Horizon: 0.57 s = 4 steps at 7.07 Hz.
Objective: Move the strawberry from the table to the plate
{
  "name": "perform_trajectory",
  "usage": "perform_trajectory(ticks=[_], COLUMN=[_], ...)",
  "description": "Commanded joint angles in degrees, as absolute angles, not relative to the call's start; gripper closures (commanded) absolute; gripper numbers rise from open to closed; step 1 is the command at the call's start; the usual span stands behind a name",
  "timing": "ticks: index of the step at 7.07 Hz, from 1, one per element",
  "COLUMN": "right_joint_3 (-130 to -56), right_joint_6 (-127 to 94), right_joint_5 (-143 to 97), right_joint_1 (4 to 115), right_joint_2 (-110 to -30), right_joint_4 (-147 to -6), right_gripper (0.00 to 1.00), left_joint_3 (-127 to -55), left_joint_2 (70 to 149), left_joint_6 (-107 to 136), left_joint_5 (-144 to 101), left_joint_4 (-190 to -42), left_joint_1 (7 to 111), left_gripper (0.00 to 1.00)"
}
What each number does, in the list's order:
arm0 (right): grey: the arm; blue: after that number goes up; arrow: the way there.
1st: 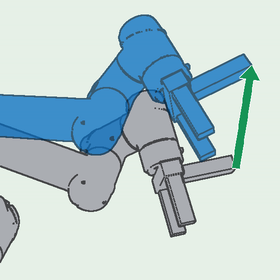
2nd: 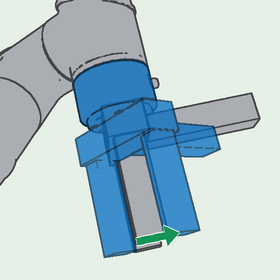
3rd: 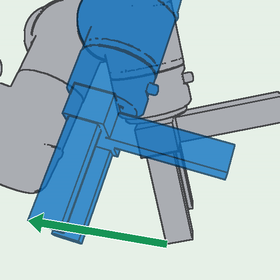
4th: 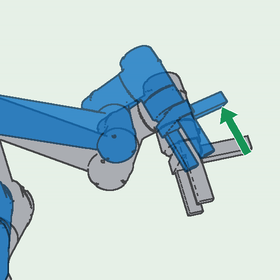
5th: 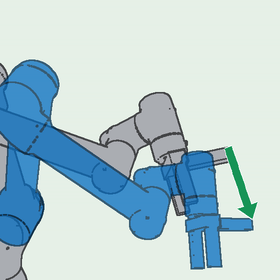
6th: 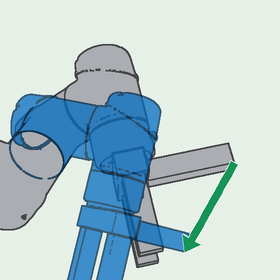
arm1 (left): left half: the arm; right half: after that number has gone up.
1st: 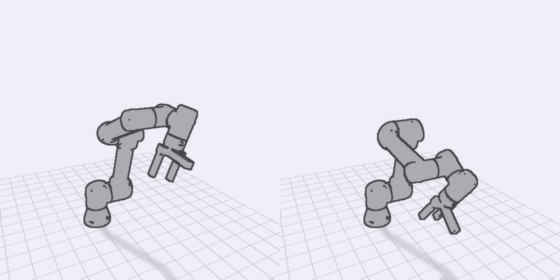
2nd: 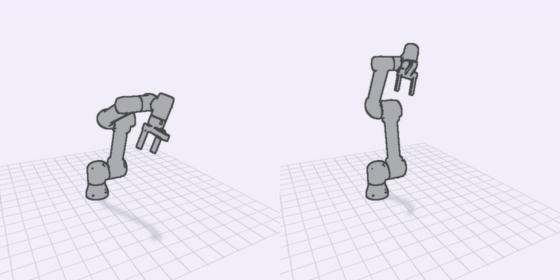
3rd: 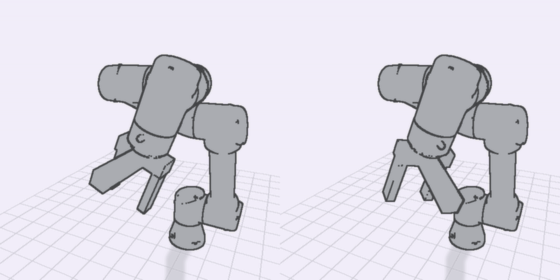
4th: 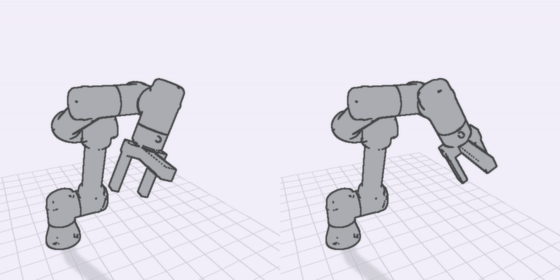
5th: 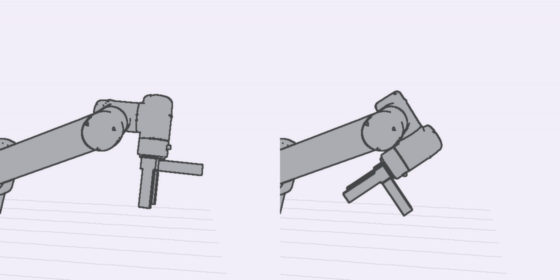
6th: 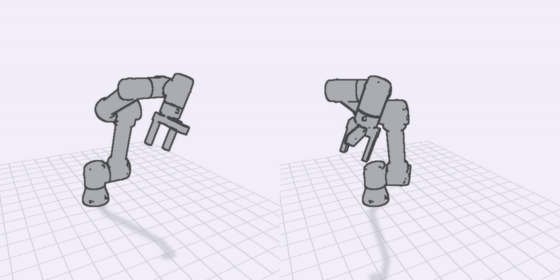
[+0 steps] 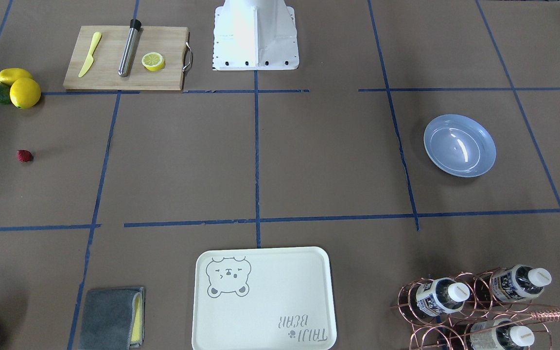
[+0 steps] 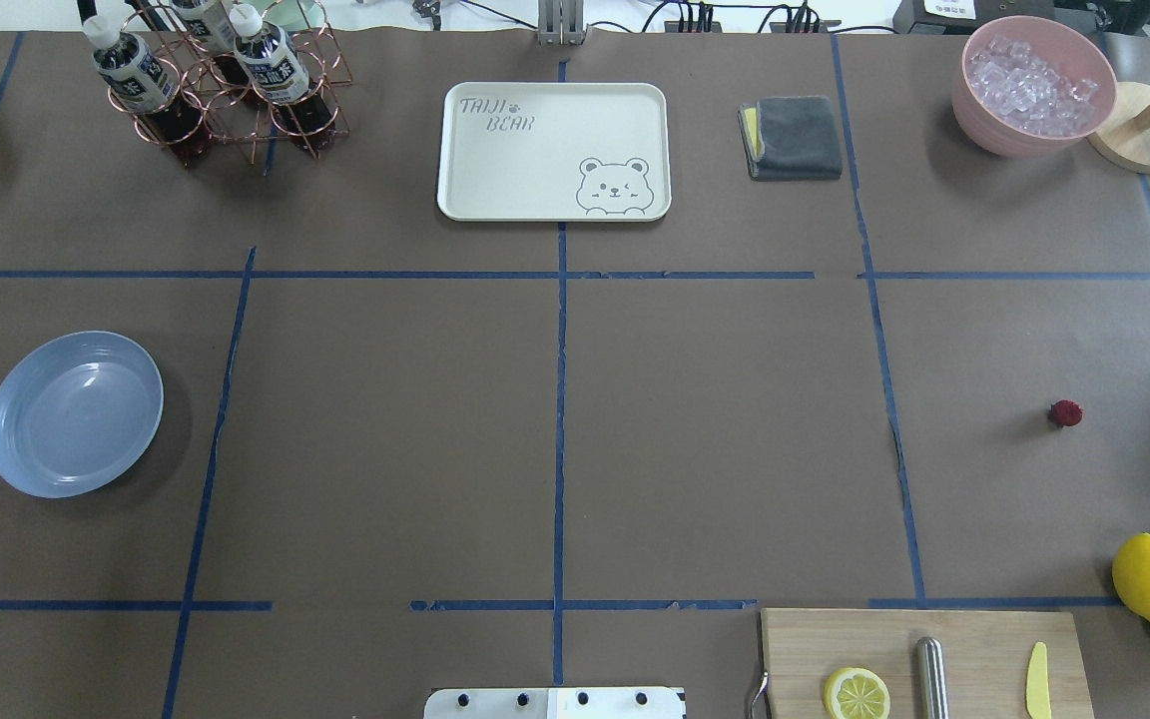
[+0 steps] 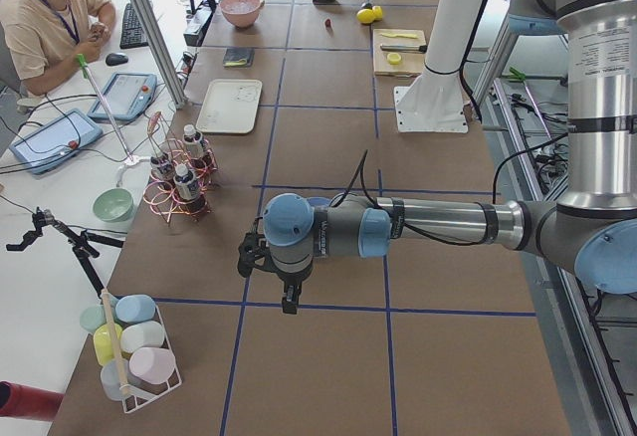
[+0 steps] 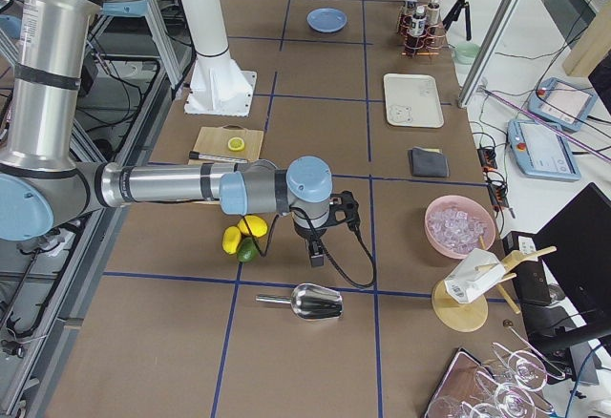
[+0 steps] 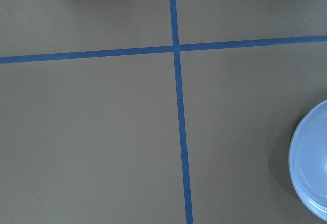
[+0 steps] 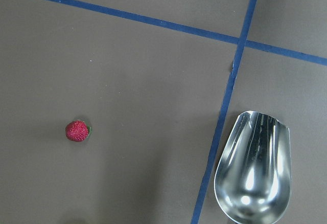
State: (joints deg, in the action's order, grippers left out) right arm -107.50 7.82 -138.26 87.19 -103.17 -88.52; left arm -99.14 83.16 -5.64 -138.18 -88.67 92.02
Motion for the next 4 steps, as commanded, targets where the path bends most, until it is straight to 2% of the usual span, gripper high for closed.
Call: perform_trajectory(ticks=[1,4], right_joint_3=[-107.58,-107.58], right_joint_6=[7.82,7.74], right_joint_5=[-138.25,-138.43], right_joint_1=[87.19,87.19], right_joint_2=[-103.18,-103.18], right_joint_4=[-88.51,-88.42], right_gripper=[0.0,0.0], left_joint_3=[-99.05,-98.7], left_joint_2=[83.23,83.23], left_joint_6=[-5.71,-5.89], left_joint_5=[-138.16,-138.16], left_joint_4=[-88.77,-88.86], left_joint_1=[92.02,91.93], left_gripper=[0.0,0.0])
